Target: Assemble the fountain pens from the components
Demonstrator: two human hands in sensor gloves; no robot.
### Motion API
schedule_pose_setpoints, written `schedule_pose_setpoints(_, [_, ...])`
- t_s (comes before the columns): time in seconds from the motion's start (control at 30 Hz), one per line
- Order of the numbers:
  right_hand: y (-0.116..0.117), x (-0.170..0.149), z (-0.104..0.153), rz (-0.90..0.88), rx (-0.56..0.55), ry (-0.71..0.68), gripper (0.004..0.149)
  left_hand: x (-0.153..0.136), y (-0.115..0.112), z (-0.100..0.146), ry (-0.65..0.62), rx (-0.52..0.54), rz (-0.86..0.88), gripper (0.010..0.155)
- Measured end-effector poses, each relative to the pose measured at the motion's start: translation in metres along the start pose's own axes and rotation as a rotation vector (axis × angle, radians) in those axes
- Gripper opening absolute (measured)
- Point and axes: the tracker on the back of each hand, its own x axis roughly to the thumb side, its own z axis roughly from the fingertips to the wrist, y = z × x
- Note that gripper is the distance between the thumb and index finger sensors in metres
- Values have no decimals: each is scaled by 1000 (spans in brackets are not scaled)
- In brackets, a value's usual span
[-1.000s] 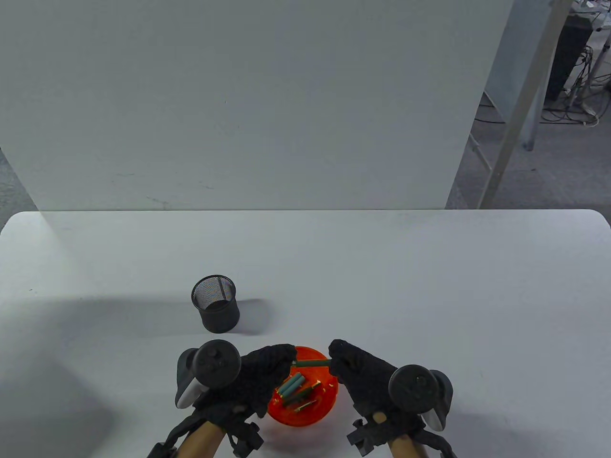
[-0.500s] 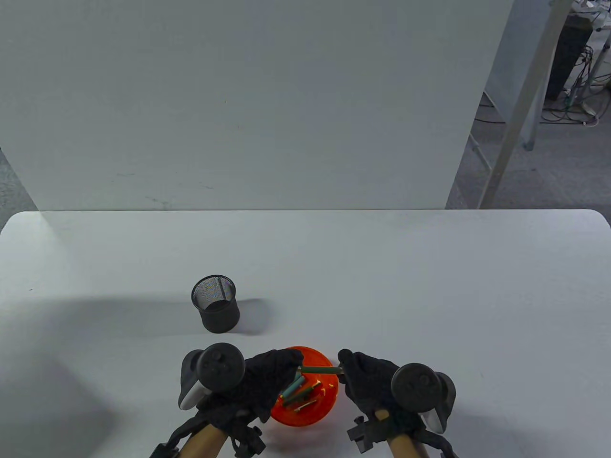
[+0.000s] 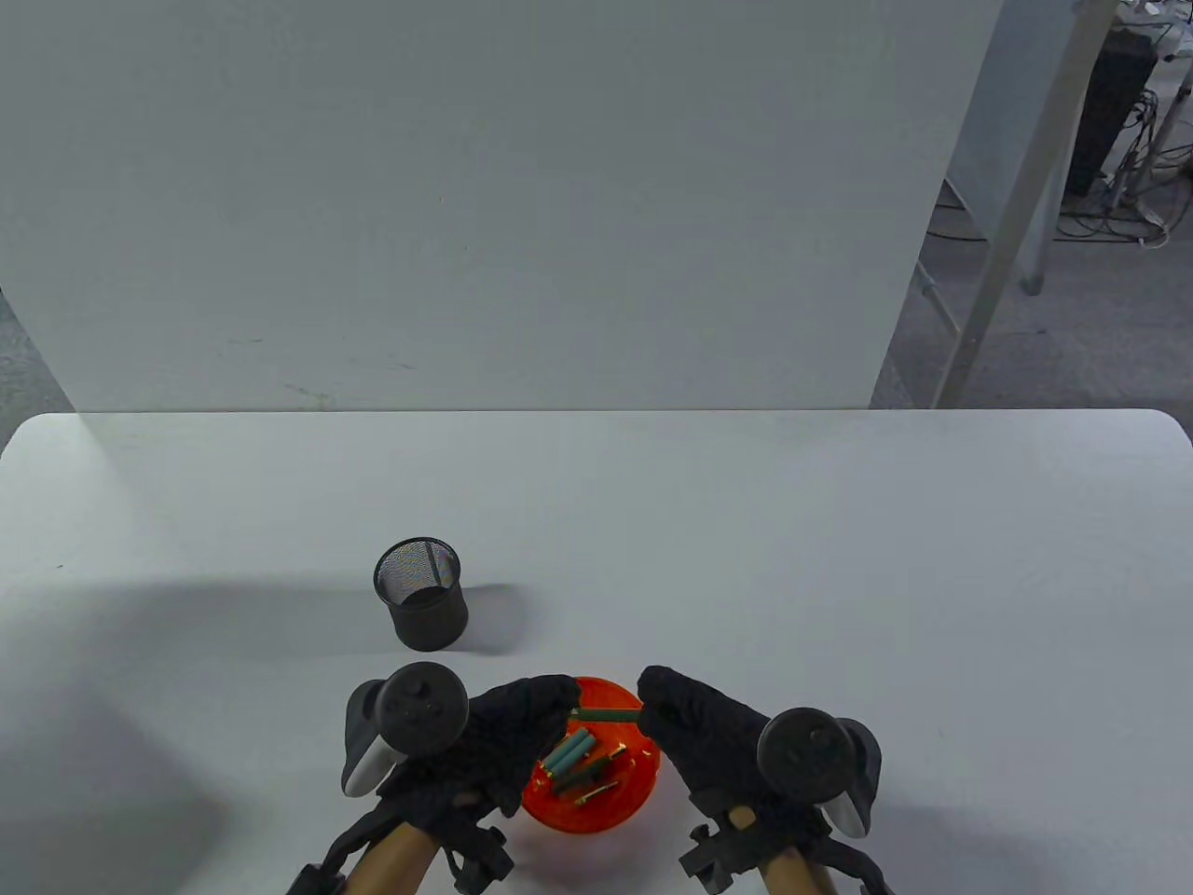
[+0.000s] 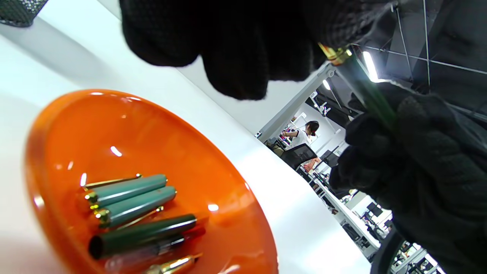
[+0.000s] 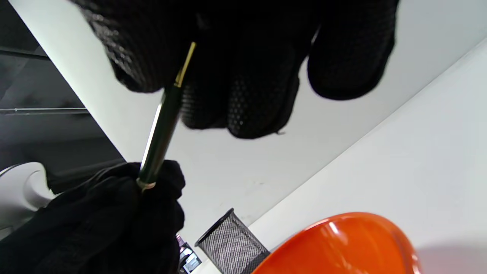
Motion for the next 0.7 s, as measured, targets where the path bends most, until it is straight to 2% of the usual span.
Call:
schedule_pose_setpoints(0.23, [-4, -3, 3, 37, -106, 69, 51, 9, -3, 0, -39, -16, 2, 48])
schedule_pose_setpoints(0.37, [-4, -6, 2, 2, -85, 85, 55, 9, -3, 0, -39, -19, 1, 48])
schedule_pose_setpoints(0.43, [-2, -8, 2, -40, -30, 95, 58, 7, -2, 1, -35, -10, 2, 48])
schedule_pose_setpoints(0.6, [2, -6, 0, -110, 50, 43, 73, -1, 1, 0, 6, 3, 22, 48])
schedule_pose_setpoints(0.7, [2, -1, 1, -94, 52, -6, 68, -2, 3, 0, 12, 13, 20, 48])
